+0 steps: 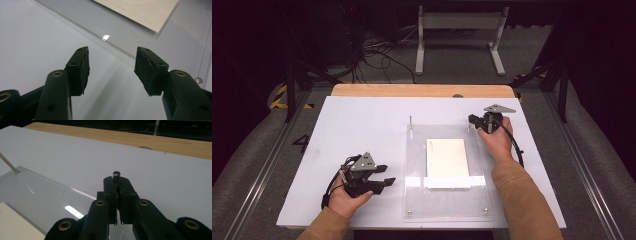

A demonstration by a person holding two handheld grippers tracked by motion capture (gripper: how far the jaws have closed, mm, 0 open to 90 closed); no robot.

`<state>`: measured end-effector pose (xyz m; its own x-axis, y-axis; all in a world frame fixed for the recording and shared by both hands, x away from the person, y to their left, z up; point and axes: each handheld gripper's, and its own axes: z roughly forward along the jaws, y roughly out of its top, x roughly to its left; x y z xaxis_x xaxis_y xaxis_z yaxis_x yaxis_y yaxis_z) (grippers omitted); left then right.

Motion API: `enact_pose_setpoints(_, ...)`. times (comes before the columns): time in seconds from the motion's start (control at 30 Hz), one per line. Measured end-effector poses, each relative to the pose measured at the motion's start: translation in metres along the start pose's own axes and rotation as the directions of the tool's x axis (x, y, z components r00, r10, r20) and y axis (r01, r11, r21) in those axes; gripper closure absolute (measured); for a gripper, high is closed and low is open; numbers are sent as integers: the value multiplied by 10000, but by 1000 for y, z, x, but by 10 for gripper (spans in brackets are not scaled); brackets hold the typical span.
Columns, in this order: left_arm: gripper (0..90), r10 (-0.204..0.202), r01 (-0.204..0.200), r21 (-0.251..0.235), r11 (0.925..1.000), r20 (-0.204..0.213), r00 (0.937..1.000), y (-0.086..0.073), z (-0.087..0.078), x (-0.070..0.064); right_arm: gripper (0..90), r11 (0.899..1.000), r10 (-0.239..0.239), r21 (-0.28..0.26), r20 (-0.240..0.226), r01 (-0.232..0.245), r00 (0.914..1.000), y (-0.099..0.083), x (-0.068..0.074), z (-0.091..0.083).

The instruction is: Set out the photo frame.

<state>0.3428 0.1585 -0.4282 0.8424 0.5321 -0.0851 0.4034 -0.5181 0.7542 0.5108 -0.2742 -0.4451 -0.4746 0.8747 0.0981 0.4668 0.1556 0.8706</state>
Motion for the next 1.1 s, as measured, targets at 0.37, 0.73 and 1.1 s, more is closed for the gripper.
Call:
enact_pose_setpoints(0.37,449,109,-110,-133,9999,-84,9999,0,-1,-1,854,9975,698,-51,-250,-699,9972,1,-6,7)
enact_pose_setpoints(0.73,430,970,-979,-760,9923,-162,9952,2,-4,-10,853,9927,1205,21,-406,-1205,9919,3,-11,13)
enact_pose_setpoints(1.1,397,2160,-2206,-1143,9686,-510,9751,6,3,-24,853,9918,1264,221,-355,-1257,9913,6,-11,14)
